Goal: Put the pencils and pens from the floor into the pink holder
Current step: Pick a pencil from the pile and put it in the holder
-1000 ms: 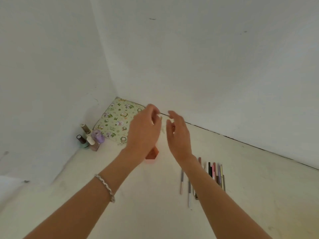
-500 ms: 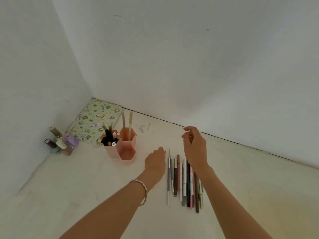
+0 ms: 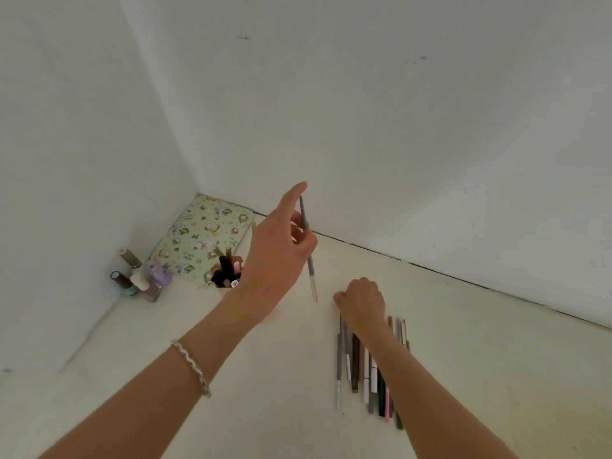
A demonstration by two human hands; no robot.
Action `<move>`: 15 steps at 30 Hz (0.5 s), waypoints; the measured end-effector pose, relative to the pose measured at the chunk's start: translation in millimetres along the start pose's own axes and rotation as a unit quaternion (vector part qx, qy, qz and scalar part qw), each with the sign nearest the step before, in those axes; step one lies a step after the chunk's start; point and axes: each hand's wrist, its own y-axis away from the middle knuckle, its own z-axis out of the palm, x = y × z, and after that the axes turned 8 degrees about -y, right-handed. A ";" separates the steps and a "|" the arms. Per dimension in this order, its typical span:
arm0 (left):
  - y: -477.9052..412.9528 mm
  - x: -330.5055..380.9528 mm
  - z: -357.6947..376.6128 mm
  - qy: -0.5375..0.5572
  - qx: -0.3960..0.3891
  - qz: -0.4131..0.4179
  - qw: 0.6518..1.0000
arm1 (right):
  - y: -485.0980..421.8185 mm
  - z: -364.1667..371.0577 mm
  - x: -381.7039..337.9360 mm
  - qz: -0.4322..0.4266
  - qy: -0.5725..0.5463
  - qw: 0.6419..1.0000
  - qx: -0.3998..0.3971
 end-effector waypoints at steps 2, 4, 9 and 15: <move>-9.0 -6.0 -12.5 0.001 0.045 -0.002 0.999 | -7.3 -20.1 -5.8 -0.001 -0.042 0.998 0.039; -19.8 -17.2 -26.4 -0.015 0.095 -0.016 0.995 | -14.7 -47.6 -12.5 0.004 -0.135 0.987 0.085; -25.9 -51.1 -31.7 -0.137 0.076 -0.026 0.987 | -8.7 -95.9 -48.9 -0.013 -0.481 0.864 0.148; -16.9 -70.6 -21.4 -0.341 0.032 0.011 0.939 | 17.2 -81.3 -90.9 -0.093 -0.581 0.791 0.165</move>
